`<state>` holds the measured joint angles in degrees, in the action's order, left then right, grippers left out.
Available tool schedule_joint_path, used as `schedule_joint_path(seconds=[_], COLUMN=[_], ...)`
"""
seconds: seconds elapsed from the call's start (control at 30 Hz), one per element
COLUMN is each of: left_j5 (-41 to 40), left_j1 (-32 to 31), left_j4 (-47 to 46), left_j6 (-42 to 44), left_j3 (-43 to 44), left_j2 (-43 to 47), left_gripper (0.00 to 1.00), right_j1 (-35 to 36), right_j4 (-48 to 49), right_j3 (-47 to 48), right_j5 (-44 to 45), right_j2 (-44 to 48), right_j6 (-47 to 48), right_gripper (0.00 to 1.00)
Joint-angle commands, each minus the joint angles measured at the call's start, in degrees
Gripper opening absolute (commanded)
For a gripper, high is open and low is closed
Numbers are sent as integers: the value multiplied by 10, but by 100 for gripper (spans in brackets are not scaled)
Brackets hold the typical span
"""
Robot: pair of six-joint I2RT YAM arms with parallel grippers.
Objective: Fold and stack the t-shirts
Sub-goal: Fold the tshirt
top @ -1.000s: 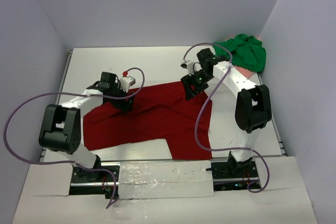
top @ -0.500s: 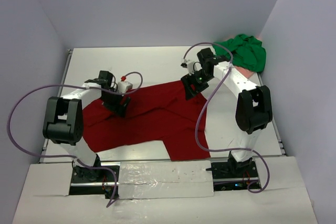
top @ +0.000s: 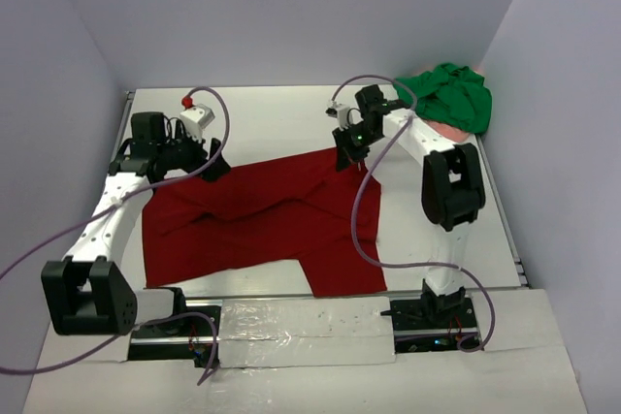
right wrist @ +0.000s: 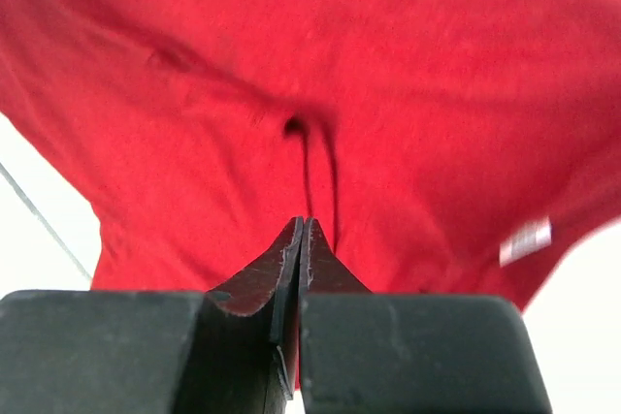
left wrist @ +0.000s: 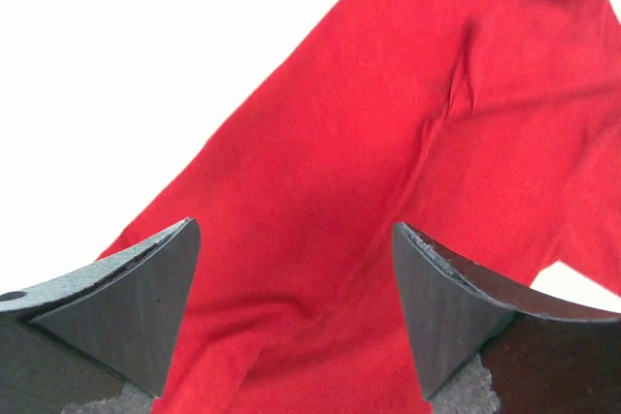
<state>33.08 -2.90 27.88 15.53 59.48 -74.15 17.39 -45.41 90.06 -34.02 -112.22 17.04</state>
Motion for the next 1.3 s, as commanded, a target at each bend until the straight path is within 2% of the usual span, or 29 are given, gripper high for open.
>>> schedule_joint_path(seconds=[0.0,0.13,0.3,0.37,0.7,0.83,1.13,1.27], left_j5=[11,-37,-128,-141,-171,-166,-131,-151], left_j1=[4,13,27,28,52,54,56,57], left_j4=[-80,-38,-38,-34,7,22,74,78], left_j6=[-52,-45,-50,-47,-39,-37,-13,-24], left_j3=[-12,10,-5,-15,-33,-37,-45,-53], left_j2=[44,43,83,104,157,165,141,81], left_gripper=[90,89,89,90,91,92,92,91], right_j1=[13,23,38,43,43,24,-78,-82], right_j4=[14,-17,-50,-39,12,26,34,63], right_j3=[68,120,164,157,92,83,68,13], right_j5=[-36,-33,94,167,407,458,440,373], right_j2=[-69,-130,-183,-178,-100,-85,-70,-11], right_j6=[-29,-52,-72,-78,-40,-26,-17,-9], right_gripper=[0,0,0,0,0,0,0,0])
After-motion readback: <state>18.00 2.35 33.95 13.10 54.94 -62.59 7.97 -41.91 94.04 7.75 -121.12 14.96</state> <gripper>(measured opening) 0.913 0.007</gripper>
